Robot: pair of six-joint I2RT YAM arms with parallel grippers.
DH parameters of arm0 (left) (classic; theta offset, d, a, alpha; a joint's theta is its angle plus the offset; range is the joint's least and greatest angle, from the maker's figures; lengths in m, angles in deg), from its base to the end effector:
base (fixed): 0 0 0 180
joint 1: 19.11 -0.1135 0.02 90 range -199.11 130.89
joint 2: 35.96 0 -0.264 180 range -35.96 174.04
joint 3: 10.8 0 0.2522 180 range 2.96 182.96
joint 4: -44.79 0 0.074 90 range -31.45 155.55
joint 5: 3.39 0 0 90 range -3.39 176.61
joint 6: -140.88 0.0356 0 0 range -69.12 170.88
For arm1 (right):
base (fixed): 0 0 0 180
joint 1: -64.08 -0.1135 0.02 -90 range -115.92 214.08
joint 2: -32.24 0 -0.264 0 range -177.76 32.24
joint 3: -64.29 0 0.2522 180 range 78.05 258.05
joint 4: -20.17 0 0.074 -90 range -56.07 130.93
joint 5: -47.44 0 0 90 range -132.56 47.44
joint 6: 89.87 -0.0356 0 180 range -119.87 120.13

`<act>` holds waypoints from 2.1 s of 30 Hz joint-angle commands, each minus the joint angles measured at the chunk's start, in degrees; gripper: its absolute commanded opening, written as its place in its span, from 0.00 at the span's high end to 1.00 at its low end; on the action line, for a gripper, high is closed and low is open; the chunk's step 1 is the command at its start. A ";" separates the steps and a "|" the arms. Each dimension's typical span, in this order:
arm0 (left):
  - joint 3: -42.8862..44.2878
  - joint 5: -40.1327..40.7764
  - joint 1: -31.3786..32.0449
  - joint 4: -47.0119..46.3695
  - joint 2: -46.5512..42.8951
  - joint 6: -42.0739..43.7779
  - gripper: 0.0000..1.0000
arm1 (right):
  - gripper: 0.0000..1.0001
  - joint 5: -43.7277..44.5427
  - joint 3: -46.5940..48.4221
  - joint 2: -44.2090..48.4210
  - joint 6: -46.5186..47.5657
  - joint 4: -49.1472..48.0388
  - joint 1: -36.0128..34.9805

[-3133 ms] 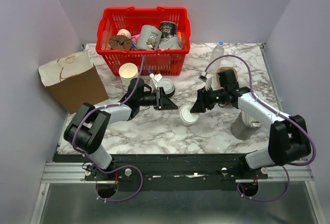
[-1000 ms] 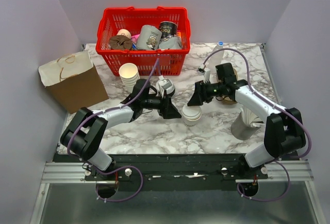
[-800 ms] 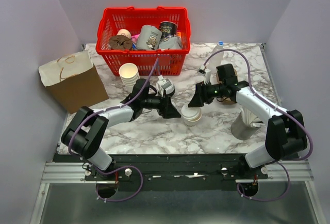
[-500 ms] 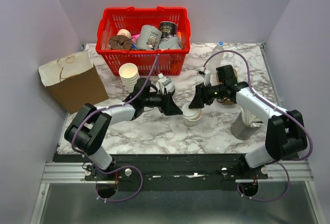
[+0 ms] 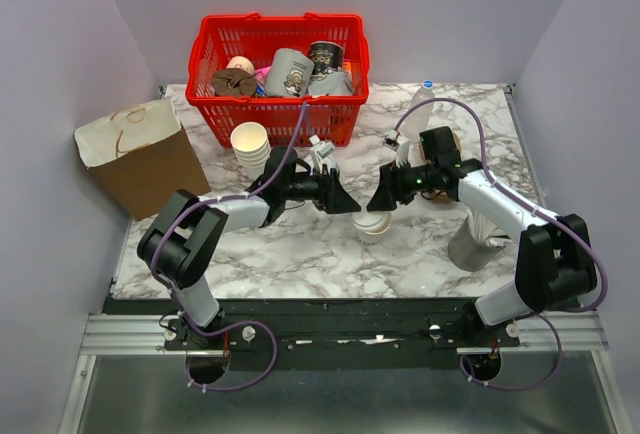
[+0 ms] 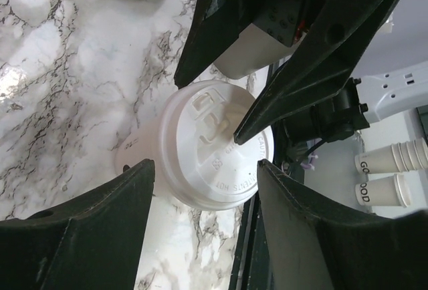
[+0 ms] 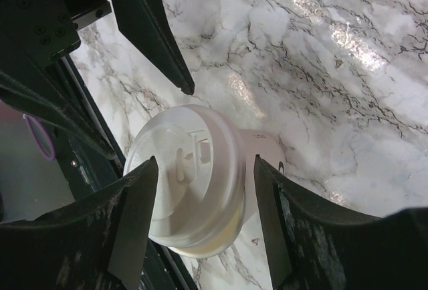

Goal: Pack the takeout coffee

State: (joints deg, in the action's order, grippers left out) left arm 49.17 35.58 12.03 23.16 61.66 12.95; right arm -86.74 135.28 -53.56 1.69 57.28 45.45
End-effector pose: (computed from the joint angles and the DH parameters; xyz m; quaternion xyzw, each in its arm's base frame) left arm 0.2830 -0.2033 0.1945 0.2160 0.7349 -0.5913 0.2523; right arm 0.2819 0.1212 0.2340 -0.2743 0.8408 0.3964 0.2462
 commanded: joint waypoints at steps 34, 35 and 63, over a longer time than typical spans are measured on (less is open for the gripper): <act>1.42 -1.36 3.23 -4.16 -1.47 -4.70 0.33 | 0.22 4.19 -2.74 3.89 2.74 0.99 0.79; 1.59 -1.36 3.23 -3.89 -1.30 -4.43 0.33 | 0.22 4.28 -2.74 3.97 3.00 1.25 0.79; 2.74 -1.09 2.26 -0.73 -0.77 -1.71 0.32 | 0.17 3.75 -0.28 4.76 9.25 8.90 0.88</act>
State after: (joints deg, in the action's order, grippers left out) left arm 50.44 35.36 14.63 22.26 61.00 9.76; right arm -83.16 133.91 -50.22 9.21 63.84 45.84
